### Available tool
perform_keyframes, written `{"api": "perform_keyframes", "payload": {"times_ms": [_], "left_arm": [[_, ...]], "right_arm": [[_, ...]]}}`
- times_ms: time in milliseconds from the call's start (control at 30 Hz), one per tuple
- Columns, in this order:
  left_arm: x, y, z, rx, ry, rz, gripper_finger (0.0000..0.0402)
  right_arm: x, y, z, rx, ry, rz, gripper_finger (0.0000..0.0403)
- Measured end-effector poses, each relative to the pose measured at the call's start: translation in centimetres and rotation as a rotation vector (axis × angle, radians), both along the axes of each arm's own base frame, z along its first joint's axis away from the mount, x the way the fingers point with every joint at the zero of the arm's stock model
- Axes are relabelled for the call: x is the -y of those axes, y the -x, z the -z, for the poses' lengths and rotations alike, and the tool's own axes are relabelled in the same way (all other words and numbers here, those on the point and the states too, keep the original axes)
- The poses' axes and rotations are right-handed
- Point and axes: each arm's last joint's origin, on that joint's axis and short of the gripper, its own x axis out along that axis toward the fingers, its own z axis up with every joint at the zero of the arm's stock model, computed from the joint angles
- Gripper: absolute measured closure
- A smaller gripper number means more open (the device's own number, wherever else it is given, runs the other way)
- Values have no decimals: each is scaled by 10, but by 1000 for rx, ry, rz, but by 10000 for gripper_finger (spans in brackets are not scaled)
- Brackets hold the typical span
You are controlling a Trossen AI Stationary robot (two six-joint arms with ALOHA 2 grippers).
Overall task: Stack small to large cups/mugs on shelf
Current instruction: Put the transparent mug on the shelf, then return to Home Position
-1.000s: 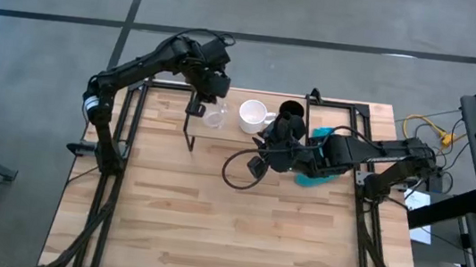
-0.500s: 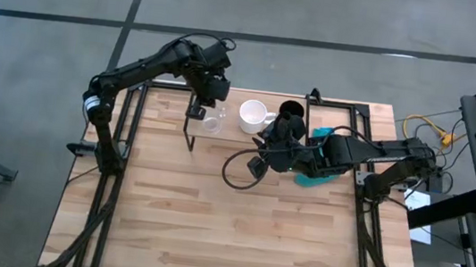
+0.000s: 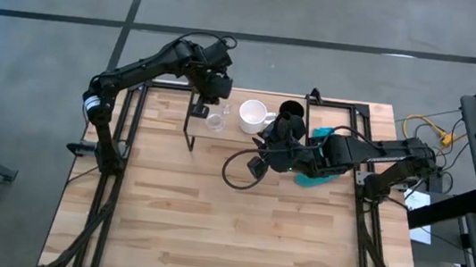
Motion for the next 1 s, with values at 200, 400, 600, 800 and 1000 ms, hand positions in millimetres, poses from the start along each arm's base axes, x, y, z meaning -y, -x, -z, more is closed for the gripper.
{"api": "perform_keyframes", "payload": {"times_ms": [200,400,600,800,1000], "left_arm": [[-1,-2,-1,20,-13,0,402],[-1,-2,0,18,-12,-1,386],[-1,-3,-1,25,-18,1,360],[-3,-6,-2,59,-38,3,358],[9,-8,-11,82,-51,33,358]], "right_arm": [[0,0,0,0,0,0,321],[0,0,0,0,0,0,321],[0,0,0,0,0,0,321],[0,0,0,0,0,0,321],[0,0,0,-8,11,-8,321]]}}
